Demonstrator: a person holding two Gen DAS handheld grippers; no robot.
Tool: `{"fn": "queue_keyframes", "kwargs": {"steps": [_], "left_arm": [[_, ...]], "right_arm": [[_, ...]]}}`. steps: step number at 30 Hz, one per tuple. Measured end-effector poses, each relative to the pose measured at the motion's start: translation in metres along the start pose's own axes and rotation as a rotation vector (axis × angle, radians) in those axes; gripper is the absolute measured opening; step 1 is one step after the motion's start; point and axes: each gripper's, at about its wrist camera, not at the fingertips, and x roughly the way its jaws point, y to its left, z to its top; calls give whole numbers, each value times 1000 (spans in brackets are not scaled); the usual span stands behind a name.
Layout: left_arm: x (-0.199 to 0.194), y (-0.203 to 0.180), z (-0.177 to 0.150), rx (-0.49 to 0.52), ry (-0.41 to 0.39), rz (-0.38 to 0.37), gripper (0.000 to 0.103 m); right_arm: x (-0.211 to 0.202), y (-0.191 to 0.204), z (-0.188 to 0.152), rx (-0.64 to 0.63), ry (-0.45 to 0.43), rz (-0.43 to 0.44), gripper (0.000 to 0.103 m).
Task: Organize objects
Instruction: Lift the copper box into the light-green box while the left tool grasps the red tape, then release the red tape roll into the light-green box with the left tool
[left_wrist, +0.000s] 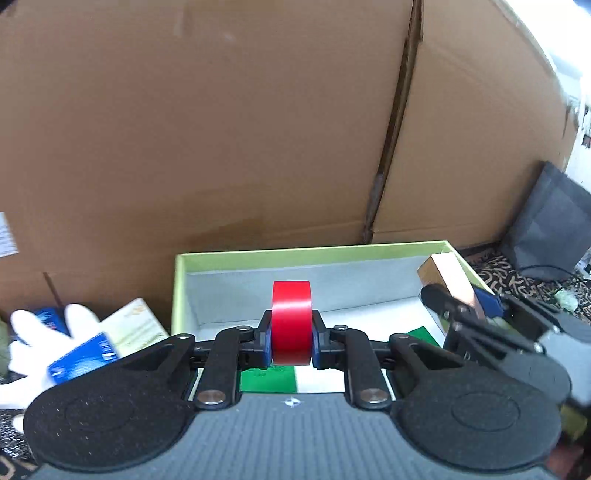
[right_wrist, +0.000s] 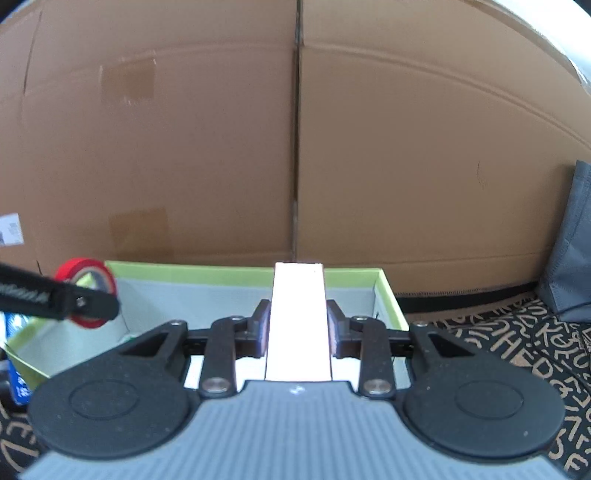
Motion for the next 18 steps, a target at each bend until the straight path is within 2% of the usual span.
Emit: {"fn": "queue_keyframes", "kwargs": {"steps": [4, 7, 8, 9, 10, 11, 13, 15, 17, 18], "left_arm": [[21, -7, 2, 5, 31, 12, 19], [29, -7, 1, -21, 36, -39, 21], [30, -5, 0, -37, 32, -69, 37], [30, -2, -1, -62, 30, -93, 75], [28, 1, -2, -90, 22, -94, 90], [22, 3, -5, -119, -14, -69, 99], [10, 5, -7, -118, -93, -40, 99], [1, 6, -9, -89, -114, -38, 99], [-8, 8, -12, -83, -137, -18, 99], [-10, 8, -11, -81, -150, -15, 99]], "right_arm": [[10, -3, -4, 8, 35, 13, 30], [15, -4, -7, 7, 55, 23, 30], [14, -3, -8, 2, 56, 26, 36], [13, -3, -7, -4, 43, 26, 46], [10, -3, -7, -10, 24, 19, 69], [7, -3, -6, -11, 2, -1, 83], [-4, -4, -4, -8, -54, -34, 85], [-12, -6, -2, 14, -93, -37, 91], [-20, -8, -2, 44, -132, -47, 102], [-23, -8, -2, 52, -146, -50, 102]]}}
